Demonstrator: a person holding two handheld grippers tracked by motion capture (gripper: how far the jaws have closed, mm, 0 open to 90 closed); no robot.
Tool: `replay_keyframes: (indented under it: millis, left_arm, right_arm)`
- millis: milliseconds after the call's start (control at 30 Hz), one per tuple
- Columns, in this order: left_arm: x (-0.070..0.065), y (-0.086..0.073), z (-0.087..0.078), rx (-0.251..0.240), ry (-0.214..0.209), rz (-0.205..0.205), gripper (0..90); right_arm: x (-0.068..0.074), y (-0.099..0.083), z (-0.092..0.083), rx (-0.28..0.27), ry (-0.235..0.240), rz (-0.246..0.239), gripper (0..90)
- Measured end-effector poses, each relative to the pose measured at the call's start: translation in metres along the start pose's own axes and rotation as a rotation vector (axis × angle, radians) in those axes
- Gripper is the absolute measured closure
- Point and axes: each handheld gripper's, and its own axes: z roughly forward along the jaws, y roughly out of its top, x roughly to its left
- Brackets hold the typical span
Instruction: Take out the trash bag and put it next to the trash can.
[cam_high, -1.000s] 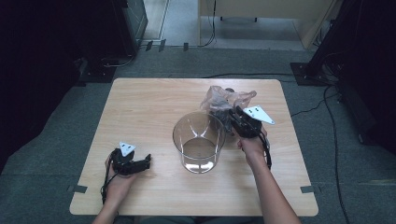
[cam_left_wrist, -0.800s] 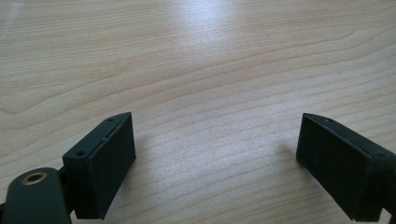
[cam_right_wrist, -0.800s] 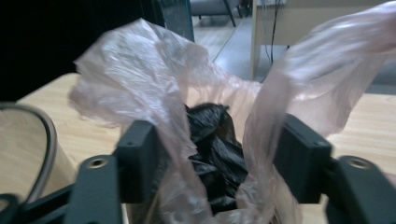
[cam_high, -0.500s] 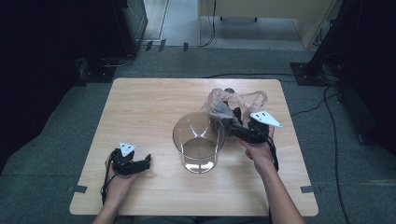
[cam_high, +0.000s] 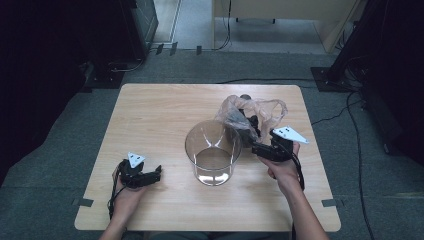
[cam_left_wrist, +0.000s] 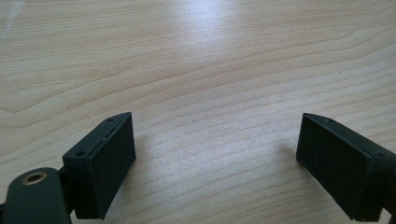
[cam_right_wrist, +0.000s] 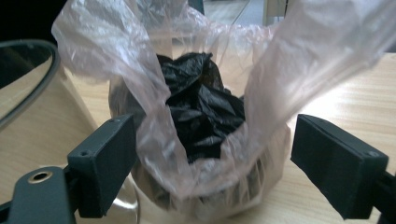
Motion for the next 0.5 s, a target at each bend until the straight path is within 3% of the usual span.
replay_keyframes:
  millis: [333, 500]
  left_arm:
    - [0.0, 0.0, 0.0, 0.003, 0.0, 0.003, 11.4]
    - [0.0, 0.0, 0.0, 0.001, 0.0, 0.002, 11.5]
  right_arm:
    - [-0.012, -0.019, -0.011, 0.033, -0.043, 0.005, 14.3]
    - [-0.019, -0.027, -0.02, 0.032, -0.027, 0.009, 14.3]
